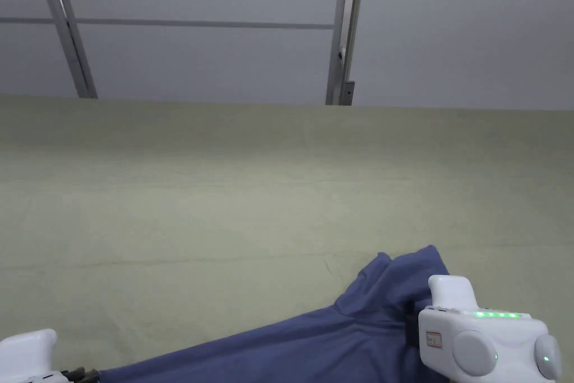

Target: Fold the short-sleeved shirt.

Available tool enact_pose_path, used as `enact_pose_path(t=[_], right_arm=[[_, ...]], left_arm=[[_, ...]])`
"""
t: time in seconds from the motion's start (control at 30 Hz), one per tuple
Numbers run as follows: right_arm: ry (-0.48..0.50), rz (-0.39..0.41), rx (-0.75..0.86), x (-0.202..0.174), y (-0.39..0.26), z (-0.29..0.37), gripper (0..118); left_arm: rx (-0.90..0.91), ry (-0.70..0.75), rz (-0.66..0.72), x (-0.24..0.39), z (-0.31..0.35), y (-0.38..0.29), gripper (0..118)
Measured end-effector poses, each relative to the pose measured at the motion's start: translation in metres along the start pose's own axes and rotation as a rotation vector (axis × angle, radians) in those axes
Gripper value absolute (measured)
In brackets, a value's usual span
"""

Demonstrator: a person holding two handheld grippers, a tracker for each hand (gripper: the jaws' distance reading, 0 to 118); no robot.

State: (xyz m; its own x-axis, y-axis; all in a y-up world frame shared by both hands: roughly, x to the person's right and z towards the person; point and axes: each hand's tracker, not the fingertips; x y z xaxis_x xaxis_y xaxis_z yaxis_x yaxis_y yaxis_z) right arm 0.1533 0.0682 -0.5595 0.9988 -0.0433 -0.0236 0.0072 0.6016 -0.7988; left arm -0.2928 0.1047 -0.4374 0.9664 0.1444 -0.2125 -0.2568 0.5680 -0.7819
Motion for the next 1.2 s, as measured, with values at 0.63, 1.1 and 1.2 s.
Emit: enact_pose_path(t=[0.63, 1.1, 1.2], right_arm=[[0.086, -0.002, 0.784, 0.003, -0.057, 0.328, 5], [0.062, -0.033, 1.177, -0.003, -0.061, 0.494, 5], [0.071, -0.022, 1.198, -0.003, -0.03, 0.502, 5]], left_arm=[[0.579, 0.001, -0.052, 0.022, 0.228, -0.027, 6], [1.009, -0.099, 0.031, 0.051, 0.373, -0.014, 6], [1.021, -0.109, 0.031, 0.057, 0.381, 0.019, 6]])
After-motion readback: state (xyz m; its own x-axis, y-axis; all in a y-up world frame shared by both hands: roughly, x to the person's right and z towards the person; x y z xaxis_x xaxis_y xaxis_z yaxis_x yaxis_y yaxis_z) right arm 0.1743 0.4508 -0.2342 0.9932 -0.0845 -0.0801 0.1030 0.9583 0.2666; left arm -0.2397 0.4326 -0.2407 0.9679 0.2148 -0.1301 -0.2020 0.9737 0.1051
